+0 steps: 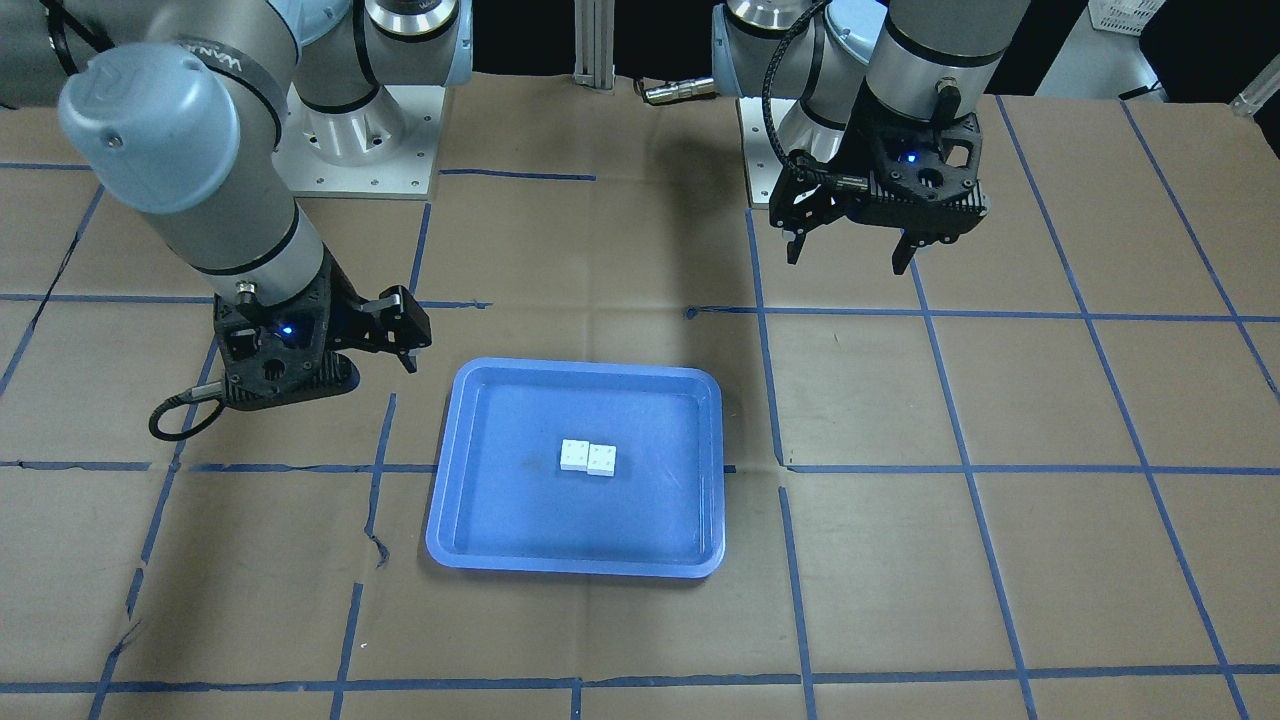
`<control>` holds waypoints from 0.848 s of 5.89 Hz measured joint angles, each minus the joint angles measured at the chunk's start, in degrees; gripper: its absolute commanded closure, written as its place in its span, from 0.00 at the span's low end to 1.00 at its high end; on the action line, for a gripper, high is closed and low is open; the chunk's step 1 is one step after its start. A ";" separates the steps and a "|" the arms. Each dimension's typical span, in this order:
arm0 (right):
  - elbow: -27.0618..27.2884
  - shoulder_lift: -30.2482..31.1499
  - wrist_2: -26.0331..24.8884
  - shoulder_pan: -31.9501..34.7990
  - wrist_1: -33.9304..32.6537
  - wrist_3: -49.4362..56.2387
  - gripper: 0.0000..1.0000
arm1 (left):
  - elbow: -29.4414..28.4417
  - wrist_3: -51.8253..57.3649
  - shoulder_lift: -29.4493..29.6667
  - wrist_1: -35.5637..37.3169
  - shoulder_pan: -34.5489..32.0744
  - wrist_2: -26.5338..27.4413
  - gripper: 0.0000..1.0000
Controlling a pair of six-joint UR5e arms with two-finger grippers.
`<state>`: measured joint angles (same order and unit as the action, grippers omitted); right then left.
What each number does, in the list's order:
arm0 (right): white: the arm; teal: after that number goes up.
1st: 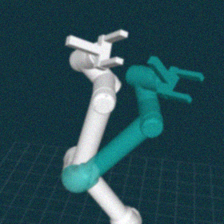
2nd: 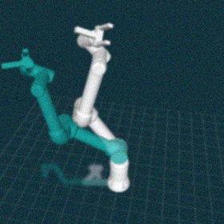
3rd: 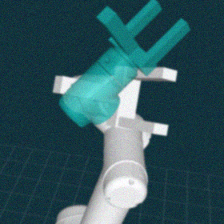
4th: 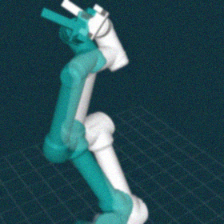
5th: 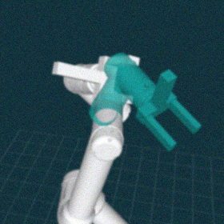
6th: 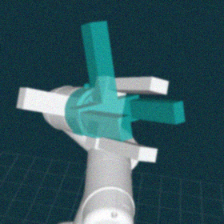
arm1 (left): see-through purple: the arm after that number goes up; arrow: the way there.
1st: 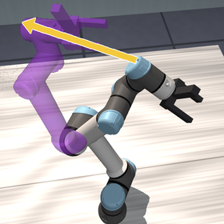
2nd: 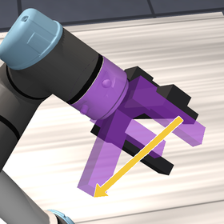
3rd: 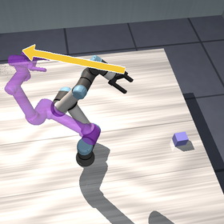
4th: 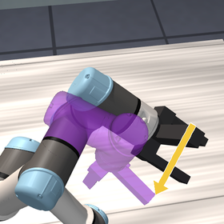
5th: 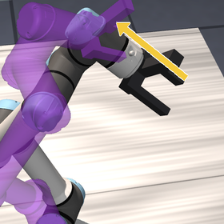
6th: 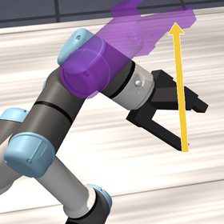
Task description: Assemble white blocks and place on blue tray
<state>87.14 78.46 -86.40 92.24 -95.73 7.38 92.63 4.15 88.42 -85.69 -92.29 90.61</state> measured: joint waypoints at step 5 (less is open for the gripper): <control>-7.97 2.12 -4.37 -0.36 13.90 -6.22 0.00 | -0.02 0.02 0.00 0.00 -0.04 0.00 0.01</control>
